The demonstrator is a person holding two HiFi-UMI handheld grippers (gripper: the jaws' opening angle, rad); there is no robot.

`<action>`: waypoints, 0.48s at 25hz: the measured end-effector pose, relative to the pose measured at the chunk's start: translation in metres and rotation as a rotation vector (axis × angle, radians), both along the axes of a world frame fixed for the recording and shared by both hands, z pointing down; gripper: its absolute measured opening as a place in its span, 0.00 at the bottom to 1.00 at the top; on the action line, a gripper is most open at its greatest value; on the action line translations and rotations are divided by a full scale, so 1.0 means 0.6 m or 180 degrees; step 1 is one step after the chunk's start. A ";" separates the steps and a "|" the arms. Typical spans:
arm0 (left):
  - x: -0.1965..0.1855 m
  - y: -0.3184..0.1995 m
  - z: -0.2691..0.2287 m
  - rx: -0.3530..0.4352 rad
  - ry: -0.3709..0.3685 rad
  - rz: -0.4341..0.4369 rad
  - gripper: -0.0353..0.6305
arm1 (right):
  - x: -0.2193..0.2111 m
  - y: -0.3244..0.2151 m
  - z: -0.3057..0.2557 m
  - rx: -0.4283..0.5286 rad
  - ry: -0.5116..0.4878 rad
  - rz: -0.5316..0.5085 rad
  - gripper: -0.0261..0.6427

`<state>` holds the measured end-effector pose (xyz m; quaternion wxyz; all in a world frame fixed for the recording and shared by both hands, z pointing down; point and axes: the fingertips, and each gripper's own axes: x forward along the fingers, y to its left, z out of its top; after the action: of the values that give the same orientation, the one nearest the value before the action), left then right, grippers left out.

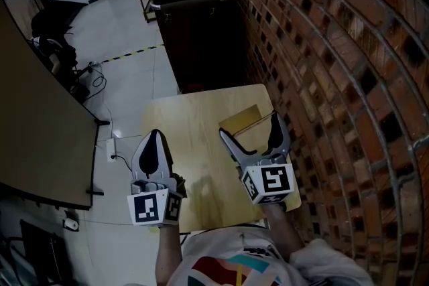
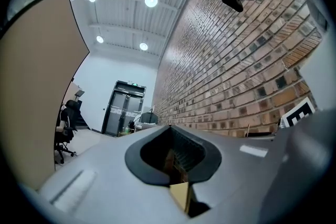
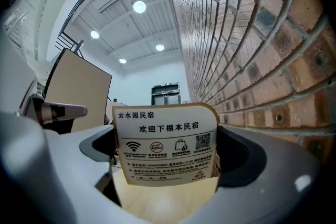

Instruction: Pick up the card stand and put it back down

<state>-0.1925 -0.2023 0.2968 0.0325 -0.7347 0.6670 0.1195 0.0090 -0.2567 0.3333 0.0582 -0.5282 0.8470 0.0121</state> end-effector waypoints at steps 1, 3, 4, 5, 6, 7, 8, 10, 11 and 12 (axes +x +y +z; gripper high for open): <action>-0.001 0.000 0.002 -0.0018 0.0006 0.0001 0.06 | -0.001 0.001 0.000 -0.0001 0.0000 0.0001 0.89; -0.005 0.001 0.006 -0.0059 0.0016 -0.0009 0.06 | -0.002 0.002 0.001 -0.0004 0.0000 0.0006 0.89; -0.007 0.001 0.009 -0.0077 0.0019 -0.0018 0.06 | -0.002 0.001 0.002 -0.0011 -0.0001 0.0008 0.89; -0.009 0.001 0.012 -0.0090 0.0028 -0.0027 0.06 | -0.002 -0.001 0.005 -0.0027 -0.0003 0.0009 0.89; -0.012 0.000 0.015 -0.0102 0.0044 -0.0040 0.06 | -0.002 -0.005 0.010 -0.0057 -0.0006 0.0010 0.89; -0.014 -0.001 0.018 -0.0114 0.0062 -0.0055 0.06 | -0.002 -0.013 0.019 -0.0102 -0.0009 0.0011 0.89; -0.016 -0.003 0.021 -0.0129 0.0078 -0.0070 0.06 | -0.002 -0.024 0.032 -0.0163 -0.0009 0.0014 0.89; -0.019 -0.009 0.030 -0.0165 0.0095 -0.0092 0.06 | -0.004 -0.062 0.073 -0.0337 0.0009 0.0029 0.89; -0.021 -0.011 0.036 -0.0194 0.0096 -0.0098 0.06 | -0.007 -0.087 0.100 -0.0445 0.0031 0.0042 0.89; -0.022 -0.014 0.044 -0.0233 0.0097 -0.0104 0.06 | -0.011 -0.114 0.131 -0.0562 0.0067 0.0055 0.89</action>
<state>-0.2059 -0.2106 0.3230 -0.0025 -0.7225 0.6832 0.1056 0.0027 -0.3254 0.4119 0.0024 -0.5384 0.8408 -0.0565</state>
